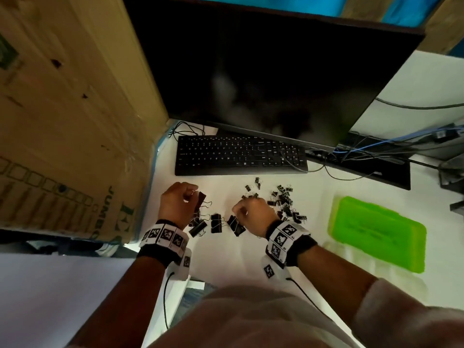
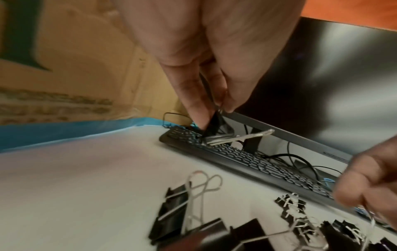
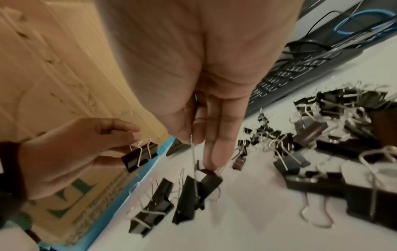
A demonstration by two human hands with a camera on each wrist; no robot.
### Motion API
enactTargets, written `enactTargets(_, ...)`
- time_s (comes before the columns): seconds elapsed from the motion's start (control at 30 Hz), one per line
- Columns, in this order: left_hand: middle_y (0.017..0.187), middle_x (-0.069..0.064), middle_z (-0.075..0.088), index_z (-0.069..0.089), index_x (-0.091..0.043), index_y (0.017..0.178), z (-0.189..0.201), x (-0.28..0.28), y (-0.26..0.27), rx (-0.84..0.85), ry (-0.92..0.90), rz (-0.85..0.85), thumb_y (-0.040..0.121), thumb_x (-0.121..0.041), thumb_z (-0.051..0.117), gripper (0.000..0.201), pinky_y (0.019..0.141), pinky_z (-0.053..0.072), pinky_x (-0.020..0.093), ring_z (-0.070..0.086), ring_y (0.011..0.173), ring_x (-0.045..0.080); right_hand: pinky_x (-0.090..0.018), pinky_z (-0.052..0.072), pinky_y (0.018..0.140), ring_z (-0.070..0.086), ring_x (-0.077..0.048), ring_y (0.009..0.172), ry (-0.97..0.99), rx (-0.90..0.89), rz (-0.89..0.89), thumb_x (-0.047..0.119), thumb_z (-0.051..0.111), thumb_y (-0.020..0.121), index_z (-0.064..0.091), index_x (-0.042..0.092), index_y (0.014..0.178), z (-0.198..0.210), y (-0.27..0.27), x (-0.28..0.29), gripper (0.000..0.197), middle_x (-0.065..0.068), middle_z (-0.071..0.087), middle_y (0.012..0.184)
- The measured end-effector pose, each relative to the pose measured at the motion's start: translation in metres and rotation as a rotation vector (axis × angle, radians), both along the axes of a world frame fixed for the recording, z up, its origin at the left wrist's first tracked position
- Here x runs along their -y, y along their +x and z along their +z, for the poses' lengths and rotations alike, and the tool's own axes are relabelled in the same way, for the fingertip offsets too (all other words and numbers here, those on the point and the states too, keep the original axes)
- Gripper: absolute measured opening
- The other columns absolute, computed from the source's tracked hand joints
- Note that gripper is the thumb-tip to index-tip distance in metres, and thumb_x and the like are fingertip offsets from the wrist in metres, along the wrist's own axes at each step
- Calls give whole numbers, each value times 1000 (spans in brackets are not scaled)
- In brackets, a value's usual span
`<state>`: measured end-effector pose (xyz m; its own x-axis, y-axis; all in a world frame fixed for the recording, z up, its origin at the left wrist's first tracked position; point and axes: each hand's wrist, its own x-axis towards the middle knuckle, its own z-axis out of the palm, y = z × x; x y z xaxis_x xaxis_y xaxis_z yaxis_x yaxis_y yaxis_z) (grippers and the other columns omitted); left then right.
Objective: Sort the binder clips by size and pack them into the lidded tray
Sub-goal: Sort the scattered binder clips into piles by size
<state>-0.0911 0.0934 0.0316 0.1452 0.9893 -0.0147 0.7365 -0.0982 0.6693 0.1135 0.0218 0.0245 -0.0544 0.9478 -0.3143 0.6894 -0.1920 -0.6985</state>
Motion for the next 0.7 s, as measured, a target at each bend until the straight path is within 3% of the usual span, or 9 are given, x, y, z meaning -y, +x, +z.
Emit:
enactTargets(0.1, 94, 2, 66, 68, -14, 98, -7, 5, -17, -37, 2, 62, 85, -13, 64, 13, 75, 52, 25, 62, 75, 12, -29, 52, 87, 67, -24, 92, -72, 54, 19, 9, 50, 88, 72, 9, 96, -10, -11, 1, 24, -8, 73, 101)
enactTargets(0.23, 96, 7, 68, 68, -12, 97, -23, 14, -22, -77, -28, 97, 85, -15, 64, 13, 78, 53, 28, 65, 79, 20, -19, 46, 74, 67, -25, 92, -107, -55, -27, 5, 47, 90, 68, 8, 104, -17, -20, 8, 25, -11, 71, 101)
enactTargets(0.3, 97, 8, 68, 68, -12, 98, -29, 18, -23, -59, -76, 101, 85, -17, 65, 14, 75, 50, 25, 64, 77, 18, -16, 41, 73, 66, -23, 95, -110, -78, 28, 6, 45, 92, 65, 11, 112, -17, -21, 11, 29, -10, 71, 104)
enactTargets(0.43, 105, 6, 64, 65, -15, 105, -34, 25, -26, -55, -126, 86, 87, -22, 64, 20, 74, 46, 22, 61, 79, 14, -27, 49, 89, 64, -20, 101, -105, -107, 78, 0, 39, 91, 59, 13, 119, -10, -8, 11, 37, -9, 70, 106)
enactTargets(0.53, 117, 7, 57, 61, -14, 113, -27, 28, -22, -67, -37, 54, 87, -21, 63, 27, 85, 45, 24, 59, 96, 19, -36, 48, 98, 59, -20, 110, 48, 76, 78, 3, 46, 90, 58, 18, 122, -12, 23, 12, 37, -6, 64, 117)
enactTargets(0.63, 116, 3, 53, 60, -14, 114, -13, 38, 4, 23, 50, -72, 88, -17, 60, 26, 83, 47, 23, 56, 86, 11, -44, 37, 109, 40, -25, 132, -16, 406, 273, 22, 59, 88, 49, 26, 132, -19, 54, 24, 46, -2, 44, 141)
enactTargets(0.7, 111, -4, 52, 61, -18, 111, -9, 51, 31, 83, 17, -240, 89, -18, 60, 22, 80, 51, 20, 56, 83, 5, -49, 28, 113, 25, -26, 141, -116, 531, 375, 28, 62, 86, 43, 32, 136, -25, 68, 36, 53, -1, 28, 152)
